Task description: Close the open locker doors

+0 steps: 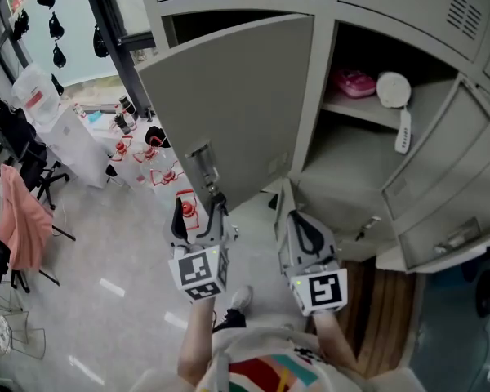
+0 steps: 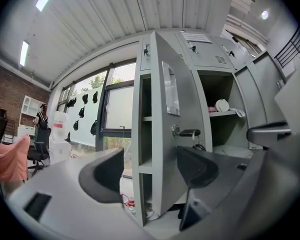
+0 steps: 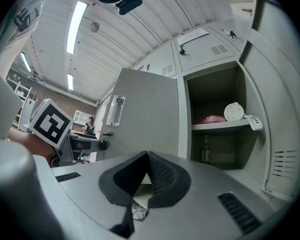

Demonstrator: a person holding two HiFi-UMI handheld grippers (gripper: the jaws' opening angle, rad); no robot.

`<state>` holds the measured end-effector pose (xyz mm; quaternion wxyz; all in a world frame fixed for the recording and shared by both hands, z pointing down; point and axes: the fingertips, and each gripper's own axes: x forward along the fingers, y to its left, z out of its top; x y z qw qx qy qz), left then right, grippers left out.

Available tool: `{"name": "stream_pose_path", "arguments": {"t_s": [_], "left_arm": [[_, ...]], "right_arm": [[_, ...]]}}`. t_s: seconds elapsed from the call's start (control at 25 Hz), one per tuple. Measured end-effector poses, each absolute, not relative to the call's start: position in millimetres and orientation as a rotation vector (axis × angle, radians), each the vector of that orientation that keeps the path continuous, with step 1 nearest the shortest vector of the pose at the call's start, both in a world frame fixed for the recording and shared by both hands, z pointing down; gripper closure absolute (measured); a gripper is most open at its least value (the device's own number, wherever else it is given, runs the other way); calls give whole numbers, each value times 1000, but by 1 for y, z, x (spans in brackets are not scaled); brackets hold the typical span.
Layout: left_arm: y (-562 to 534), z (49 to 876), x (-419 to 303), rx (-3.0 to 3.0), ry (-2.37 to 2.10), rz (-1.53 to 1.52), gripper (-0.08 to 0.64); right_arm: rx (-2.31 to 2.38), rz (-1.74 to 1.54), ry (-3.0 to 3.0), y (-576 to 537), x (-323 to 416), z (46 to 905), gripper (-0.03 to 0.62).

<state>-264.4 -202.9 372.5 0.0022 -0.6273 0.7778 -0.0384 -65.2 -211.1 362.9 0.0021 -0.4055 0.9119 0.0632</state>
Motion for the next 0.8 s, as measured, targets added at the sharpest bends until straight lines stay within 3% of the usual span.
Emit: {"name": "stream_pose_path", "arguments": {"t_s": [0.8], "left_arm": [[-287,377,-328,-2152,2284,-140,225]], "right_arm": [[-1387,180,2819,-271,-155,364,588]]}}
